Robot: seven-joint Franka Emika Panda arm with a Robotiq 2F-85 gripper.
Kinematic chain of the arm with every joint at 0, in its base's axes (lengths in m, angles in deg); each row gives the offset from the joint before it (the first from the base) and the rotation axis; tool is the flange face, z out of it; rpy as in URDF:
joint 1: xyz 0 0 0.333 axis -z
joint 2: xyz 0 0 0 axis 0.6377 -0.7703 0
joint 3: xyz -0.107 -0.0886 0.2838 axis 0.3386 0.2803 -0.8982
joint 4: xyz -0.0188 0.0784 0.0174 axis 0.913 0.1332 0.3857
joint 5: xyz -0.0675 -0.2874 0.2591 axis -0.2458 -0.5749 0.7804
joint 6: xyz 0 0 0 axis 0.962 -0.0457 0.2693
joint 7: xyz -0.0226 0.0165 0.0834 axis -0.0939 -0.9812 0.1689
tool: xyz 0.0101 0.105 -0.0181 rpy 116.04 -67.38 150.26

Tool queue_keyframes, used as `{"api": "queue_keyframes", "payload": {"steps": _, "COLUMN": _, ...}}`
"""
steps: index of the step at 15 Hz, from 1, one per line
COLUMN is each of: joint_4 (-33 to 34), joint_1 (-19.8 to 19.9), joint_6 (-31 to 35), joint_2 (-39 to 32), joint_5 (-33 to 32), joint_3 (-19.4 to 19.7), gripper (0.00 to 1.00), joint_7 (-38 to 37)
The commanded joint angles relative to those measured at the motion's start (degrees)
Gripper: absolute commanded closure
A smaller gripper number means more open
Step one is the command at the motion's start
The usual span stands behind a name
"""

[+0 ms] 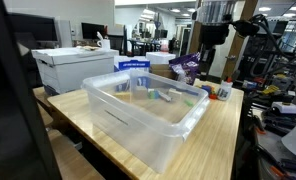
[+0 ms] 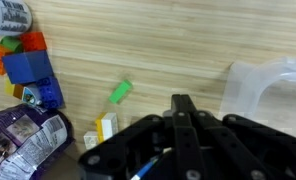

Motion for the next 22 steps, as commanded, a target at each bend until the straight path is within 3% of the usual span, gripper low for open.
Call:
{"api": "queue_keyframes", "payload": {"steps": 1, "joint_4": 0.3, "joint_1": -1.4, "joint_6": 1.0, "joint_2": -0.8, "joint_5": 1.6, "joint_3": 0.0, "gripper": 0.98, "joint_7": 0.9}}
{"api": "queue_keyframes", "payload": {"steps": 12, "joint_4": 0.6, "joint_1": -5.0, "joint_6": 5.4, "joint_2": -2.2, "joint_5": 5.8, "joint_3": 0.5, "gripper": 0.99, "joint_7": 7.5}}
{"api": "queue_keyframes", "payload": {"steps": 17, "joint_4": 0.8, "joint_1": -5.2, "joint_6": 1.8, "joint_2": -0.5, "joint_5": 7.8, "joint_3": 1.9, "gripper": 0.97, "joint_7": 11.2}}
{"api": "queue_keyframes", "payload": {"steps": 18, "joint_4": 0.7, "joint_1": -5.2, "joint_6": -0.8, "joint_2": 0.5, "joint_5": 7.5, "joint_3": 2.1, "gripper": 0.73, "joint_7": 12.3}}
{"api": "queue_keyframes", "payload": {"steps": 20, "joint_4": 0.4, "joint_1": -5.6, "joint_6": -4.2, "joint_2": 2.2, "joint_5": 8.1, "joint_3": 2.7, "gripper": 0.71, "joint_7": 15.3}}
{"api": "queue_keyframes", "payload": {"steps": 22, "joint_4": 0.2, "joint_1": -6.0, "joint_6": -8.1, "joint_2": 3.9, "joint_5": 8.6, "joint_3": 3.3, "gripper": 0.63, "joint_7": 18.6}}
